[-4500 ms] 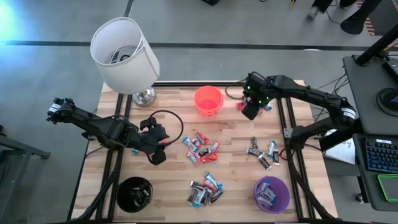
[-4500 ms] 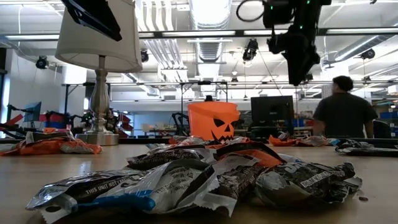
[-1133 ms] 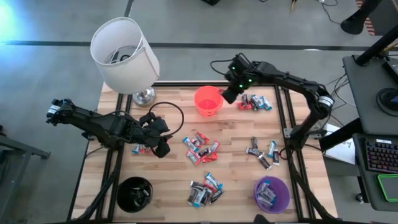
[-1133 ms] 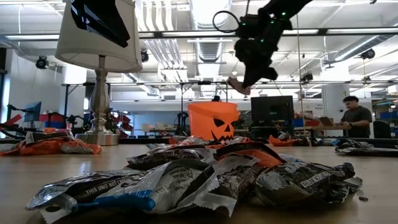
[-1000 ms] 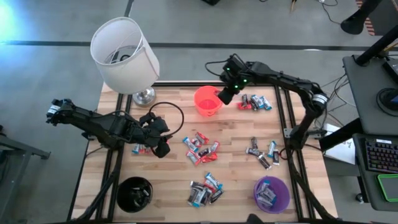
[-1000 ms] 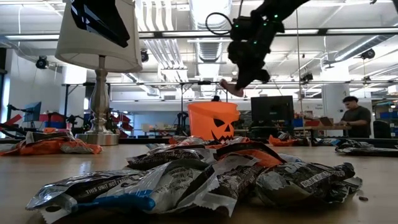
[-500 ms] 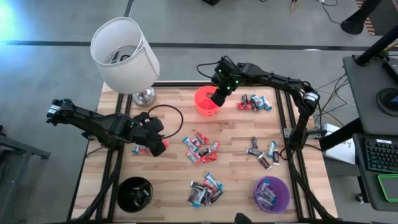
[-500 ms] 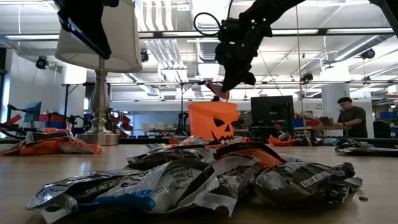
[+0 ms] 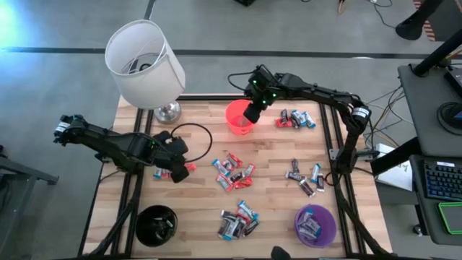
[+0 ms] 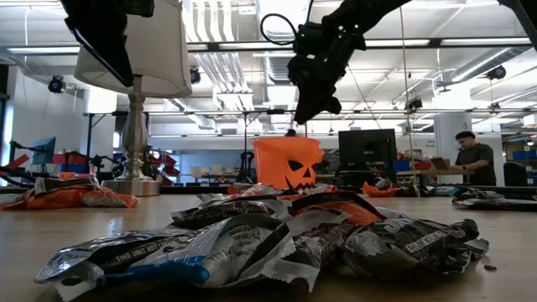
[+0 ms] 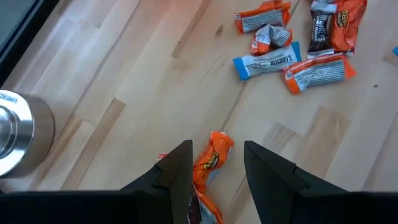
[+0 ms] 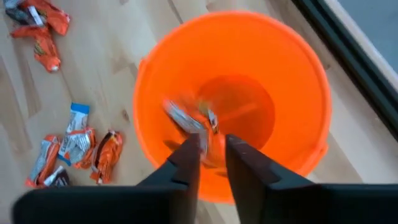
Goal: Organize candy in baskets
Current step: Put the orange chocolate into the orange bucket, then put the brown chocolate into the black bucket
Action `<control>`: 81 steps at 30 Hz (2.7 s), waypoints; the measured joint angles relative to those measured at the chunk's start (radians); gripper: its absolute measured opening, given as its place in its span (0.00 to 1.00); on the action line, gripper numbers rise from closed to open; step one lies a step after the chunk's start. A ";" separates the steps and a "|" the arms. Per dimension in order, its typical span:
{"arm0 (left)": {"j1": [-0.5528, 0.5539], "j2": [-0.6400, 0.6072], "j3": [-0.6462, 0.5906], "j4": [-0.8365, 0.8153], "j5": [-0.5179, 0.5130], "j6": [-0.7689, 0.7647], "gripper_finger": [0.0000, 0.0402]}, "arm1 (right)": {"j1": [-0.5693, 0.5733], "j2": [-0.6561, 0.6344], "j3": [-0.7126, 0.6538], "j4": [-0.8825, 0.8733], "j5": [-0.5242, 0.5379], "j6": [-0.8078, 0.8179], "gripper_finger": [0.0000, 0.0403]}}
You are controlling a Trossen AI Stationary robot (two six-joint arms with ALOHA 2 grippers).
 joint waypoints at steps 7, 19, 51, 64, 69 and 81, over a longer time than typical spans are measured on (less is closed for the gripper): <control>0.000 0.000 0.000 -0.068 0.014 0.013 0.31 | 0.000 -0.002 0.000 0.038 0.003 0.054 0.34; 0.000 0.001 -0.086 -0.190 0.047 -0.130 0.31 | 0.006 -0.004 0.000 0.033 -0.002 0.083 0.35; 0.037 -0.003 -0.368 0.027 0.224 -0.383 0.31 | 0.043 -0.121 0.000 -0.088 -0.083 0.175 0.34; 0.107 -0.003 -0.386 0.095 0.208 -0.290 0.31 | 0.048 -0.157 0.000 -0.089 -0.083 0.207 0.35; 0.108 0.001 -0.396 0.148 0.235 -0.265 0.31 | 0.048 -0.157 0.000 -0.089 -0.083 0.209 0.35; 0.110 0.013 -0.443 0.168 0.255 -0.263 0.30 | 0.048 -0.157 0.000 -0.089 -0.083 0.209 0.34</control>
